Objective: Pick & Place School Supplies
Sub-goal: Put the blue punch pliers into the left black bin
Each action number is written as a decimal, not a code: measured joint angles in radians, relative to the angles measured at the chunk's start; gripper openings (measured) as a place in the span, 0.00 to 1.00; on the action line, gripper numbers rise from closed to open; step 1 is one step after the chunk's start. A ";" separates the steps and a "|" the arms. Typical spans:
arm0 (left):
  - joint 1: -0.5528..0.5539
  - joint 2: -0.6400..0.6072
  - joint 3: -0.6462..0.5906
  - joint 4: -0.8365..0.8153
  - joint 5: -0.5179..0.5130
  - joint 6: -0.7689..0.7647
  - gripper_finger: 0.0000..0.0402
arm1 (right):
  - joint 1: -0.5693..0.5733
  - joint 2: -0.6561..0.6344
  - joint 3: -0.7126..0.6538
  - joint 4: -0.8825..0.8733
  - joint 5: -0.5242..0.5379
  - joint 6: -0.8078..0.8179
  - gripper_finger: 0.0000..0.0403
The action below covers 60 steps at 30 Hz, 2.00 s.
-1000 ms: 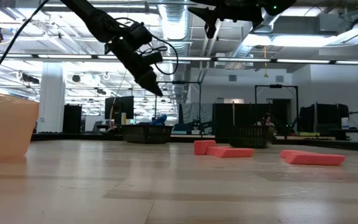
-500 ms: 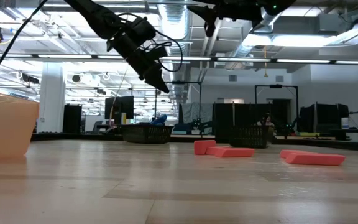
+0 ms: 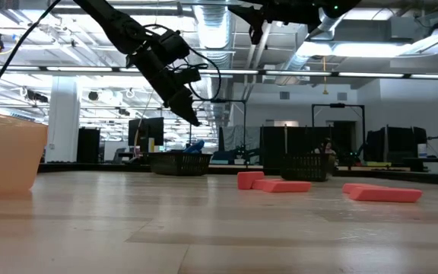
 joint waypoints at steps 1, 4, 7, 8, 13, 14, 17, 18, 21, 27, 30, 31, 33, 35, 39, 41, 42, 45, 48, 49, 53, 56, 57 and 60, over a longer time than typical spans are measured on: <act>-0.005 0.000 -0.003 0.002 -0.002 0.001 0.32 | 0.000 0.000 0.000 0.000 0.003 0.000 0.29; -0.015 0.000 -0.014 0.005 -0.033 0.022 0.32 | 0.000 0.000 0.000 0.000 0.006 0.000 0.29; -0.015 0.000 -0.028 0.009 -0.037 0.047 0.29 | 0.000 0.009 0.000 0.001 0.007 0.000 0.29; -0.015 0.000 -0.034 0.010 -0.039 0.058 0.27 | 0.000 0.010 0.000 -0.001 0.008 0.000 0.29; -0.012 0.011 -0.051 0.032 -0.045 0.103 0.09 | 0.000 0.026 -0.001 -0.001 0.022 0.011 0.29; -0.011 0.011 -0.053 0.026 -0.046 0.108 0.04 | 0.000 0.026 -0.001 -0.001 0.026 0.012 0.29; -0.011 0.029 -0.053 0.064 -0.046 0.109 0.02 | 0.000 0.023 -0.001 0.007 0.030 0.012 0.29; -0.011 0.040 -0.053 0.076 -0.046 0.110 0.02 | 0.000 0.023 -0.001 0.006 0.031 0.014 0.29; -0.011 0.089 -0.053 0.126 -0.049 0.120 0.00 | 0.000 0.024 -0.001 0.004 0.033 0.024 0.29; -0.011 0.132 -0.051 0.191 -0.082 0.123 0.00 | 0.007 0.024 -0.001 0.004 0.033 0.052 0.29; -0.010 0.150 -0.051 0.191 -0.060 0.132 0.00 | 0.008 0.024 -0.001 0.003 0.033 0.053 0.29; -0.011 0.159 -0.051 0.184 -0.059 0.139 0.00 | 0.009 0.024 -0.001 0.003 0.033 0.053 0.29; -0.005 0.191 -0.051 0.172 -0.055 0.157 0.00 | 0.008 0.024 -0.001 0.003 0.033 0.053 0.29; 0.000 0.216 -0.051 0.130 -0.037 0.169 0.00 | 0.008 0.024 -0.001 0.001 0.033 0.053 0.29; 0.004 0.218 -0.047 -0.026 -0.022 0.208 0.00 | 0.008 0.024 -0.001 -0.002 0.029 0.053 0.29; 0.009 0.192 -0.048 -0.112 -0.029 0.211 0.00 | 0.008 0.024 -0.001 -0.001 0.027 0.053 0.29; 0.013 0.174 -0.051 -0.147 -0.038 0.214 0.00 | 0.007 0.024 -0.001 0.000 0.027 0.053 0.29; 0.031 0.107 -0.057 -0.171 -0.052 0.224 0.00 | 0.000 0.024 -0.001 0.000 0.025 0.052 0.29; 0.050 0.025 -0.050 -0.149 -0.084 0.244 0.00 | -0.010 0.024 -0.001 0.001 0.025 0.045 0.29; 0.055 0.009 -0.051 -0.158 -0.089 0.245 0.00 | -0.012 0.024 -0.001 0.002 0.025 0.045 0.29; 0.074 -0.054 -0.053 -0.164 -0.099 0.244 0.00 | -0.030 0.024 -0.001 0.004 -0.002 0.042 0.29; 0.084 -0.071 -0.052 -0.183 -0.116 0.244 0.00 | -0.040 0.024 -0.001 0.008 -0.005 0.042 0.29; 0.084 -0.071 -0.053 -0.191 -0.118 0.244 0.00 | -0.041 0.024 -0.001 0.008 -0.005 0.042 0.29; 0.084 -0.072 -0.053 -0.199 -0.121 0.241 0.00 | -0.043 0.024 -0.001 0.012 -0.005 0.042 0.29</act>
